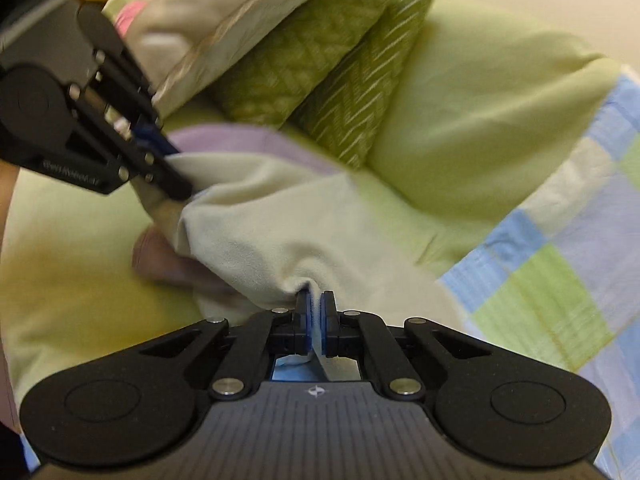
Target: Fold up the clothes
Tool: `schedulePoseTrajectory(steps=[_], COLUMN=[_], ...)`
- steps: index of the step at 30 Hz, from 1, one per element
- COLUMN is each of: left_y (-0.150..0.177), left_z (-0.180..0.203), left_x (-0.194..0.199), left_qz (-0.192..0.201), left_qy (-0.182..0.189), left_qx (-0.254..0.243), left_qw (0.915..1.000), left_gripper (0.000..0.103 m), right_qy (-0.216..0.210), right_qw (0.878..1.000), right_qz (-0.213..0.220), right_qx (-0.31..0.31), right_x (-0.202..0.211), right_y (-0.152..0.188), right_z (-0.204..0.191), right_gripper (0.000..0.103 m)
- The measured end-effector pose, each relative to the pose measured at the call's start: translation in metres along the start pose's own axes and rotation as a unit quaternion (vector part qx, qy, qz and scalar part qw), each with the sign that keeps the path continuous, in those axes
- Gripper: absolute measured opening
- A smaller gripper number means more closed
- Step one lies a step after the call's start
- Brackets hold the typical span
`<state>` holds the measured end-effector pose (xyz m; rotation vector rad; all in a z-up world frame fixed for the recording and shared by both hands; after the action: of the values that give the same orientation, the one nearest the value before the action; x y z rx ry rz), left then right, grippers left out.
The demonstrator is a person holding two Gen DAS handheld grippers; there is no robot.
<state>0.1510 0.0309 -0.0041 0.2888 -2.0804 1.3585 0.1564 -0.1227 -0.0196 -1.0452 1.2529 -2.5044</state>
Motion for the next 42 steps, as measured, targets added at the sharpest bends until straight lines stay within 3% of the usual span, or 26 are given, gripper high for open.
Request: schedulePoseTrajectory(steps=[7,13,18,23,29,33,36,38,40,42], left_y=[-0.06,-0.1,-0.116,-0.12,-0.128,-0.157,-0.183,-0.196,-0.201,-0.199], left_z=[0.015,0.067,0.123,0.178,0.21,0.223,0.238,0.251,0.261,0.268], left_x=[0.068,0.14,0.162,0.183,0.206,0.18,0.116,0.052,-0.015,-0.065], left_qz=[0.085,0.161,0.167,0.166,0.161,0.132,0.09,0.053,0.021,0.003], left_qy=[0.041,0.121,0.18,0.235,0.306,0.337,0.344,0.334,0.309,0.268], left_qx=[-0.004,-0.015,-0.035,-0.048,-0.056,-0.053,-0.047,-0.044,-0.032,-0.033], left_qw=[0.9956,0.9794,0.9688,0.9565,0.9366,0.9308,0.9335,0.9401,0.9503,0.9628], left_gripper=[0.006,0.006,0.006,0.006,0.006,0.006,0.008,0.014,0.017,0.018], right_qy=[0.05,0.098,0.123,0.146,0.158,0.167,0.166,0.147,0.16,0.195], right_qw=[0.992,0.976,0.963,0.956,0.948,0.948,0.945,0.939,0.93,0.922], right_qz=[0.077,0.113,0.09,0.078,0.083,0.064,0.029,-0.004,-0.034,-0.071], right_qx=[-0.09,-0.159,-0.223,-0.243,-0.265,-0.264,-0.281,-0.31,-0.328,-0.328], right_x=[0.11,0.221,0.281,0.346,0.418,0.417,0.376,0.329,0.28,0.249], right_y=[-0.045,-0.038,0.008,0.048,0.07,0.08,0.103,0.131,0.168,0.198], right_z=[0.072,0.105,0.118,0.106,0.106,0.139,0.188,0.231,0.271,0.288], right_gripper=[0.002,0.002,0.002,0.002,0.002,0.002,0.0,0.0,0.025,0.025])
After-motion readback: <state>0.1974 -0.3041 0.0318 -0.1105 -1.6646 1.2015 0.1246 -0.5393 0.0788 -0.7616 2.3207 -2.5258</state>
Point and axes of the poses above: each gripper's, at about its wrist camera, not at the fingertips, and x roughly against the way its jaws point, z to its right, y to its underside, the point moved 2 cm from there along -x, roughly the way its jaws point, and after that the axes turned 1 degree about z, right-handed, at the moved point
